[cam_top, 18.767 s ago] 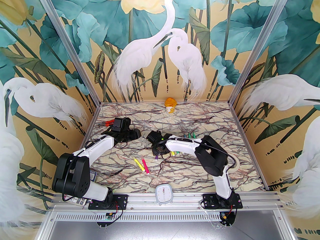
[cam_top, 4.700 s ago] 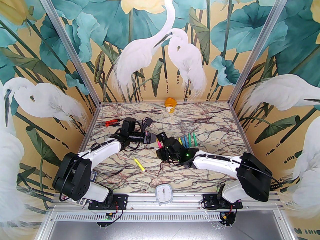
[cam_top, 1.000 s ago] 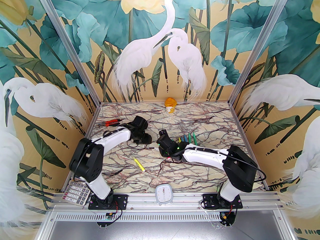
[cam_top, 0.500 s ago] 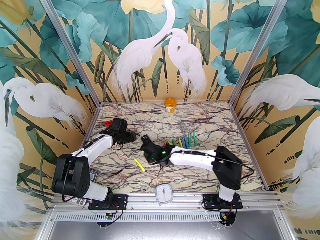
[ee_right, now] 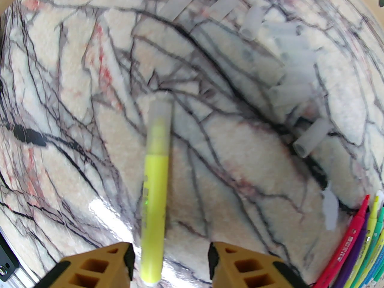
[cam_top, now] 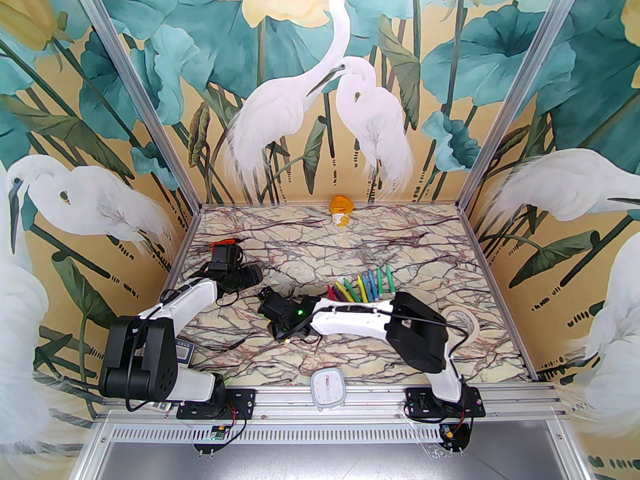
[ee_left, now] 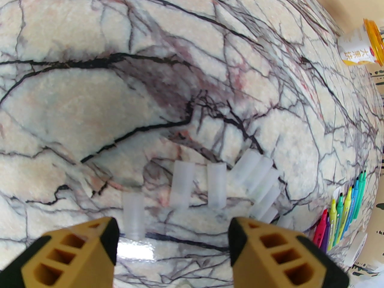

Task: Open the pen caps

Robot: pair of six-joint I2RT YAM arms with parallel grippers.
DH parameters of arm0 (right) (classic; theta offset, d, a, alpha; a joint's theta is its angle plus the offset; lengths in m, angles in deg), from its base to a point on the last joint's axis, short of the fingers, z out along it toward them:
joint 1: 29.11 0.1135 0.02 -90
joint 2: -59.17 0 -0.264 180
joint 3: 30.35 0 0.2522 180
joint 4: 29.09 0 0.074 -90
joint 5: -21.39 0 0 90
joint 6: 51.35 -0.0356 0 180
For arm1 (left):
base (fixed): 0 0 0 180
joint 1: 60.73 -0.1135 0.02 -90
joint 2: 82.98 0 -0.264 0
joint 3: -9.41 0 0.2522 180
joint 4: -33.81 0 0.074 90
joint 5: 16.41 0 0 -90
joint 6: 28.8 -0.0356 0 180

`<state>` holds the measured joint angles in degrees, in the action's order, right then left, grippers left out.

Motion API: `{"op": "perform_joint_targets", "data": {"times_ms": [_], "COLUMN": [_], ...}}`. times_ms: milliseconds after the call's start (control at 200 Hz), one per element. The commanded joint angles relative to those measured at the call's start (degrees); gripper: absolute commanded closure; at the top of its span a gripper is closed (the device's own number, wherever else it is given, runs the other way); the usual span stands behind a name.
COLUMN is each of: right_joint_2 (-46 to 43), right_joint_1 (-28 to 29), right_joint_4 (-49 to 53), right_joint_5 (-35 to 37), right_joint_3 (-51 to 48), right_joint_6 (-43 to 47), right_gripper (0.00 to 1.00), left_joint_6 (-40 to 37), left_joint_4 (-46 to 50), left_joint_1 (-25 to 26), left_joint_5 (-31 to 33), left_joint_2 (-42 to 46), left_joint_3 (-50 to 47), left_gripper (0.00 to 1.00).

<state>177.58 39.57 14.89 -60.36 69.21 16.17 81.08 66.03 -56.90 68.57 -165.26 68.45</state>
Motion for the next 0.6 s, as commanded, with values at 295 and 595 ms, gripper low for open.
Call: {"op": "perform_joint_targets", "data": {"times_ms": [295, 595], "right_joint_2": [6.67, 9.25], "right_joint_1": [0.12, 0.09], "right_joint_4": [7.19, 9.28], "right_joint_5": [-3.07, -2.02], "right_joint_3": [7.39, 9.8], "right_joint_6": [-1.25, -1.25], "right_gripper": [0.56, 0.61], "left_joint_6": [0.42, 0.47], "left_joint_4": [-2.23, -2.97], "left_joint_1": [-1.58, -1.64], "left_joint_5": [-0.21, -0.5], "left_joint_2": [3.39, 4.32], "left_joint_3": [-1.77, -2.56], "left_gripper": [0.34, 0.34]}}
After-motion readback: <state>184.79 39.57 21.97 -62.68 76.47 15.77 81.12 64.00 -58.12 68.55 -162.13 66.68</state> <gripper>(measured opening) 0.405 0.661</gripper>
